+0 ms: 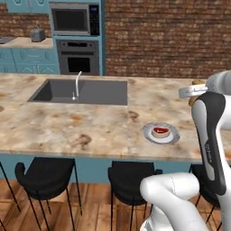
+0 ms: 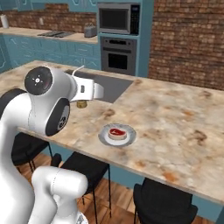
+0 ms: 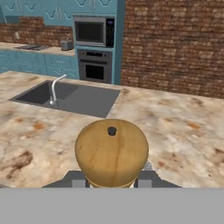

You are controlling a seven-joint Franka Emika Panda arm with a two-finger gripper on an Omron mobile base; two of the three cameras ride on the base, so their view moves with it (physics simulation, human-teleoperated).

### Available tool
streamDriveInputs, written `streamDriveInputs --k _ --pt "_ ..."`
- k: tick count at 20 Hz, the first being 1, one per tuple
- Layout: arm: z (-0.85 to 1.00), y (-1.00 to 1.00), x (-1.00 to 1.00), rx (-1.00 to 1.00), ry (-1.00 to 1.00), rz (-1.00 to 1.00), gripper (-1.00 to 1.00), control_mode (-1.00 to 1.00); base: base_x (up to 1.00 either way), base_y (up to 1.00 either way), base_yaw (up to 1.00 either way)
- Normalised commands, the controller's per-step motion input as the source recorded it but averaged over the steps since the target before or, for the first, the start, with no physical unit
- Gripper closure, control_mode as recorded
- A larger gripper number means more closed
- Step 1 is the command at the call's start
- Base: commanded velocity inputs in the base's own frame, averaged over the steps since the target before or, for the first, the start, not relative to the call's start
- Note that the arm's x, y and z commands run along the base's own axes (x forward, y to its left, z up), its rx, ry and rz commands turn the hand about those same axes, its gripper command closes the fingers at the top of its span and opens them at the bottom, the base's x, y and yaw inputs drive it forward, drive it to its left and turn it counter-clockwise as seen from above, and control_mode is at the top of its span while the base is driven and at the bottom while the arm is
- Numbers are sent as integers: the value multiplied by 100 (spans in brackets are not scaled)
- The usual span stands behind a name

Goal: Retrieve the shaker from the cabinet and place it next the steak on a plate on the dining table.

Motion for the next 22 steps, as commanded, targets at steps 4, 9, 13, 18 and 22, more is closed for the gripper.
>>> streamDriveInputs --k 4,9,13,18,22 --pt "0 0 0 0 0 0 100 100 90 -36 16" --pt "0 0 0 0 0 0 100 100 78 -41 19" --pt "0 0 0 0 0 0 100 100 67 -49 26" --pt "0 0 0 0 0 0 100 100 52 -35 23" --pt "0 0 0 0 0 0 100 100 26 0 6"
